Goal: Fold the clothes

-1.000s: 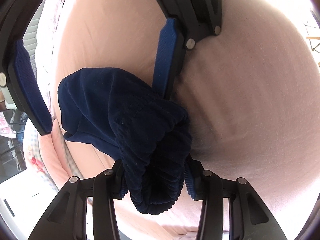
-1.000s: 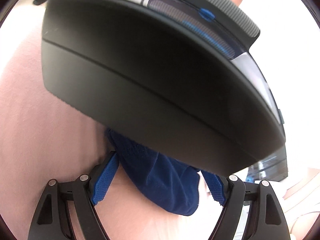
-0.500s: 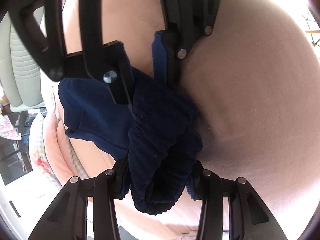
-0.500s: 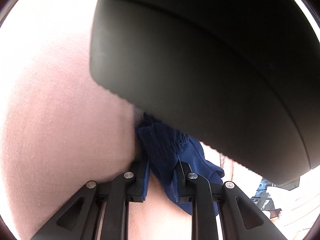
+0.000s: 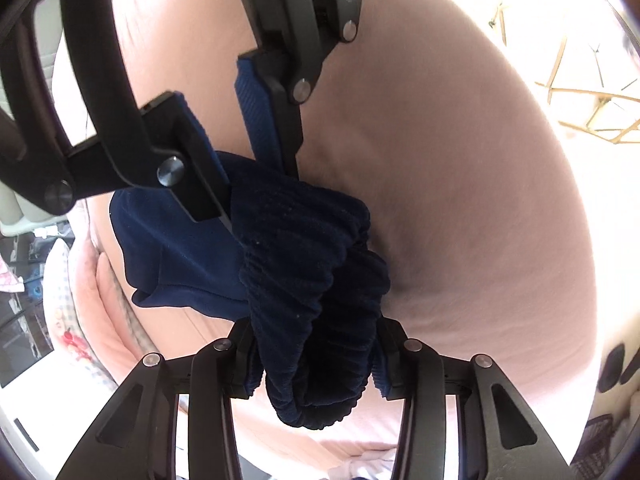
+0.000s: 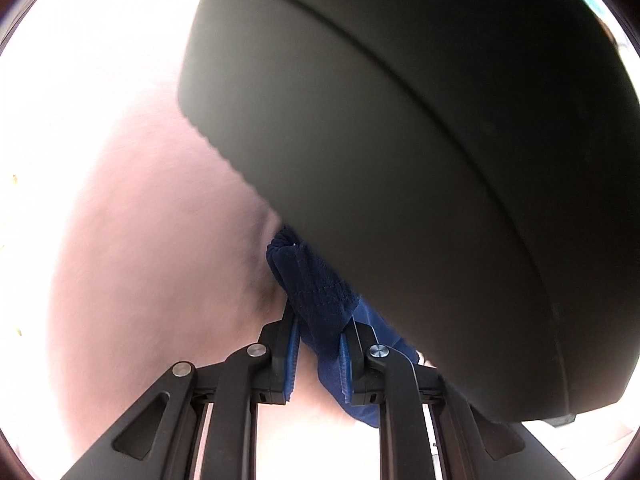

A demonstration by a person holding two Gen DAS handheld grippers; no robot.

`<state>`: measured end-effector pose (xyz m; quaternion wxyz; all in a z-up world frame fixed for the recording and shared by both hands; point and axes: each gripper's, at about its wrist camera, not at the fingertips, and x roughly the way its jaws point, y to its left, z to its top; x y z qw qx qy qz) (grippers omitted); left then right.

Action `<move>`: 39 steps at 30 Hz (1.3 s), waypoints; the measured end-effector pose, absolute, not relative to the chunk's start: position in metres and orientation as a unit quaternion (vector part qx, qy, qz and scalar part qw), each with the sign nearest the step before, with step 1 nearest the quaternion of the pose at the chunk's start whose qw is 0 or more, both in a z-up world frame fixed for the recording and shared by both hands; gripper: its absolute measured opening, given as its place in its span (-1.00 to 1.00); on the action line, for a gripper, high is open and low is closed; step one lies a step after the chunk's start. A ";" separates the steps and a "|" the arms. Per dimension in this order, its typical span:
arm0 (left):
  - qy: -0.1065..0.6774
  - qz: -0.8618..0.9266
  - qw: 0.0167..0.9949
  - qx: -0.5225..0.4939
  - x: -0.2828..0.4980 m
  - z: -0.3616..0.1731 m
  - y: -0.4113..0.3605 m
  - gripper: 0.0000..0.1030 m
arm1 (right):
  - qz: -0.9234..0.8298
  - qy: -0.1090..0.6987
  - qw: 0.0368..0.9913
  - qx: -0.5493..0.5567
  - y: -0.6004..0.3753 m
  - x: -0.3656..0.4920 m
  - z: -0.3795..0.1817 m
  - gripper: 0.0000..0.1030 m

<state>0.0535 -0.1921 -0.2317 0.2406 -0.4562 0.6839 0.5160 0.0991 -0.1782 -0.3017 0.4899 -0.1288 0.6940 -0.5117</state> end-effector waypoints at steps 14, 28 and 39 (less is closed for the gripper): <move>0.609 0.597 0.165 -0.495 0.082 -0.238 -0.136 -0.26 | -0.469 0.726 0.481 -0.151 -0.117 0.141 -0.305 -0.70; 0.525 0.657 0.131 -0.524 0.026 -0.225 -0.106 -0.20 | -0.514 0.726 0.447 -0.089 -0.119 0.168 -0.299 -0.19; 0.476 0.684 0.109 -0.542 0.022 -0.219 -0.123 0.74 | -0.531 0.725 0.431 -0.086 -0.142 0.201 -0.306 0.15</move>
